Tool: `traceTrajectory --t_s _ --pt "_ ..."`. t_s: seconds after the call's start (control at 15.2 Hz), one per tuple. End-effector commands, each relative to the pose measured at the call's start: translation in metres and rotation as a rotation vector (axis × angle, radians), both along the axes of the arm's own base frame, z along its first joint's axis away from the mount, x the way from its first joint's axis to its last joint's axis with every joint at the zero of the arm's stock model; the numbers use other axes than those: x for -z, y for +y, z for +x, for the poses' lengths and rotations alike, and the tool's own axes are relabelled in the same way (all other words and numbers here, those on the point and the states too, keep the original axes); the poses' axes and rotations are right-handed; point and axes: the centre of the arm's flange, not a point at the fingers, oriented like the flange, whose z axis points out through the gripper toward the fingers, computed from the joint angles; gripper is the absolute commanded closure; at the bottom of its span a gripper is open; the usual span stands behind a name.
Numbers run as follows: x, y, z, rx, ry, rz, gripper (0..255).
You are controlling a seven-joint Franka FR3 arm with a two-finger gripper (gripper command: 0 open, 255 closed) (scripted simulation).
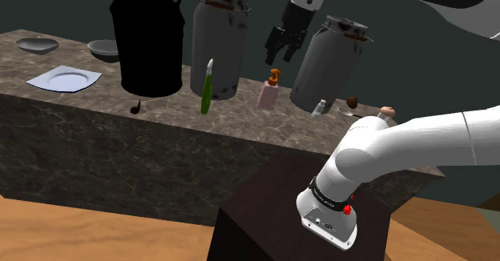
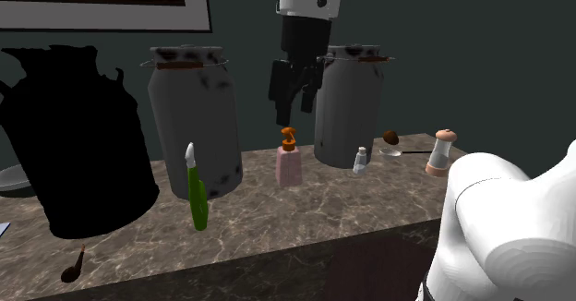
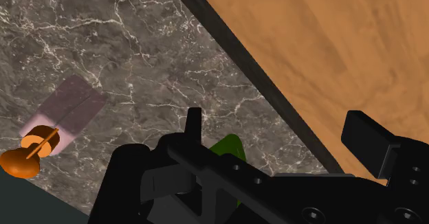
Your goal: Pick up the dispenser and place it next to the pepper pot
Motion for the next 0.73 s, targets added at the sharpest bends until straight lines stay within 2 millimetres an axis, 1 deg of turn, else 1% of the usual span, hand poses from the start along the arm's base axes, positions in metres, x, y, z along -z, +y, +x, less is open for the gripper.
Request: traceTrajectory --t_s 0.0,0.66 --pt "0.0 0.0 0.0 0.0 0.0 0.0 0" --pt "0.045 -0.124 0.048 -0.07 0.018 0.046 0"
